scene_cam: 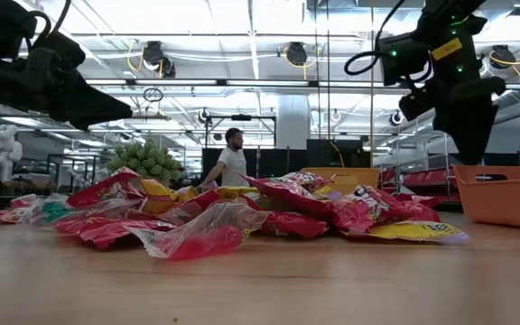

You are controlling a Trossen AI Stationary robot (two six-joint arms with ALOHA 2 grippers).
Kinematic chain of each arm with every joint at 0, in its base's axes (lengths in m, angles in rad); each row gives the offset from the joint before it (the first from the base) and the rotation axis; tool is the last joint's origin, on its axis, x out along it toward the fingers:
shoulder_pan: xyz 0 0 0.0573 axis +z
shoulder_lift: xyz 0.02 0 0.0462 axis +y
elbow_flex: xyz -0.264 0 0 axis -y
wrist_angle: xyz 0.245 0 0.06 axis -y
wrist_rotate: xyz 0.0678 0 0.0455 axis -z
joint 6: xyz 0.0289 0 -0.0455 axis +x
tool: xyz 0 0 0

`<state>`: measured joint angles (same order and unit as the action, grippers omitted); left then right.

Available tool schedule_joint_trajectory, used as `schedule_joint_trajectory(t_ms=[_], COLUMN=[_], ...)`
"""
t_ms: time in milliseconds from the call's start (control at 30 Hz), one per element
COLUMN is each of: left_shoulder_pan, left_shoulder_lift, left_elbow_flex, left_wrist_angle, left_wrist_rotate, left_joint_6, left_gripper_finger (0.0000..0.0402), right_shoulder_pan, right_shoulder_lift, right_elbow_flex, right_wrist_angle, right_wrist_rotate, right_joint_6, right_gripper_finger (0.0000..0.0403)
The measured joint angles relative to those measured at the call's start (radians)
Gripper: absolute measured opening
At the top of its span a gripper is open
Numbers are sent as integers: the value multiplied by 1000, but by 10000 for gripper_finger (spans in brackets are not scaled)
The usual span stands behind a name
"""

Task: Sort candy
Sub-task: Move the orange bin to the left side of the yellow bin

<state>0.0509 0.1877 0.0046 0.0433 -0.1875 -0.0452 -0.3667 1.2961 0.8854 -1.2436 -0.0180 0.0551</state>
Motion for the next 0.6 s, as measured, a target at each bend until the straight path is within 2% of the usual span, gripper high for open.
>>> schedule_joint_trajectory(t_ms=[133, 267, 333, 467, 600], left_shoulder_pan=[0, 0, 0, 0, 0], left_shoulder_lift=[0, 0, 0, 0, 0], left_elbow_flex=[0, 0, 0, 0, 0], left_wrist_angle=[0, 0, 0, 0, 0], left_wrist_rotate=[0, 0, 0, 0, 0], left_joint_6=[0, 0, 0, 0, 0], left_gripper_finger=[118, 118, 118, 118, 118], right_shoulder_pan=[3, 3, 2, 2, 2], right_shoulder_lift=[0, 17, 26, 44, 47], right_elbow_flex=[-58, -75, -75, -75, -44], right_wrist_angle=[42, 57, 59, 58, 40], right_wrist_rotate=[-14, 22, 21, 18, 9], right_joint_6=[-23, -19, -19, -24, -9], right_gripper_finger=[171, 158, 129, 27, 5])
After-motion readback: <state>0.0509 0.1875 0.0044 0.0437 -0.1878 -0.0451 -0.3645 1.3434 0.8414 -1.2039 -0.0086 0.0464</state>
